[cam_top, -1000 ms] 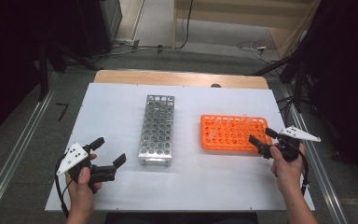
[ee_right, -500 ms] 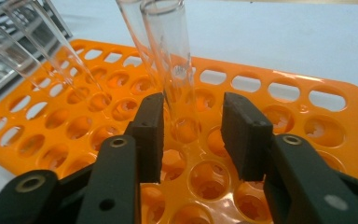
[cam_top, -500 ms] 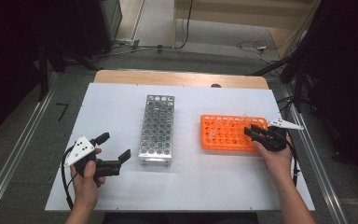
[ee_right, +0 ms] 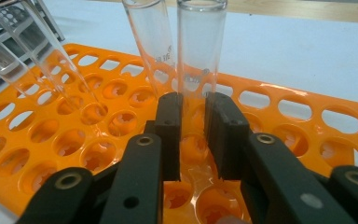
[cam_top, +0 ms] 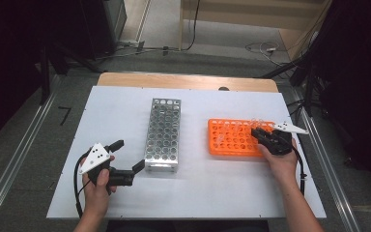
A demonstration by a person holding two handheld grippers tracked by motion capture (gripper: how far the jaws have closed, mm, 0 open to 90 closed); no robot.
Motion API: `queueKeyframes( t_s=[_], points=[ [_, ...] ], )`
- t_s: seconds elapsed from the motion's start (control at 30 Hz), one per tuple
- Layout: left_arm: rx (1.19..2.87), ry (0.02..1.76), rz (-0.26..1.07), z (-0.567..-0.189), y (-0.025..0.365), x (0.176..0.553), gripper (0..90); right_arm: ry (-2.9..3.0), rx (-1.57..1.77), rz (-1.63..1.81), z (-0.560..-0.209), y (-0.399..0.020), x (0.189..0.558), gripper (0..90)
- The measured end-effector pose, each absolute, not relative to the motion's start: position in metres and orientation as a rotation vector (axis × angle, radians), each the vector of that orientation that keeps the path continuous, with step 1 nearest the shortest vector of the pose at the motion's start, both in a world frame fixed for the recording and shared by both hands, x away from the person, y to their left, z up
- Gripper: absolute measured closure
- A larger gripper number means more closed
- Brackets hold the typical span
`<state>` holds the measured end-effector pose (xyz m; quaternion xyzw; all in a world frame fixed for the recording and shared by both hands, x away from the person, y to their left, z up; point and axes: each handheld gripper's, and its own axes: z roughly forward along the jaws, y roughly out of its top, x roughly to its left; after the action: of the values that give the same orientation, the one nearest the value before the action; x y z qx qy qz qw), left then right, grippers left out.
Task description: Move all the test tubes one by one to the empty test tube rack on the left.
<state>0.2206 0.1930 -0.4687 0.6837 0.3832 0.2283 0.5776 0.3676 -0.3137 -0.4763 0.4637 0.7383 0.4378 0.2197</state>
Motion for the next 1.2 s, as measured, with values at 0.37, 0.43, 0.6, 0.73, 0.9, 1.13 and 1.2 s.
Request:
queueKeyframes(
  t_s=[0.37,0.43,0.6,0.73,0.9,1.13,1.2],
  points=[
    [1.595,0.878,0.514,-0.464,0.188,0.217,0.0,1.969,1.232,1.254,-0.461,-0.315,0.357,74.0],
    [1.595,0.876,0.511,-0.461,0.187,0.217,0.0,1.962,1.222,1.299,-0.453,-0.317,0.353,74.0],
    [1.617,0.868,0.506,-0.453,0.182,0.216,1.4,1.958,1.198,1.316,-0.438,-0.316,0.343,74.0],
    [1.628,0.840,0.484,-0.443,0.171,0.215,1.4,1.996,1.173,1.334,-0.424,-0.312,0.330,74.0],
    [1.621,0.803,0.433,-0.432,0.159,0.218,2.4,2.042,1.139,1.378,-0.417,-0.305,0.316,74.0],
    [1.629,0.773,0.391,-0.420,0.138,0.229,2.4,2.114,1.070,1.410,-0.412,-0.285,0.301,74.0],
    [1.635,0.770,0.380,-0.418,0.132,0.232,2.5,2.129,1.043,1.431,-0.410,-0.279,0.296,74.0]
  ],
)
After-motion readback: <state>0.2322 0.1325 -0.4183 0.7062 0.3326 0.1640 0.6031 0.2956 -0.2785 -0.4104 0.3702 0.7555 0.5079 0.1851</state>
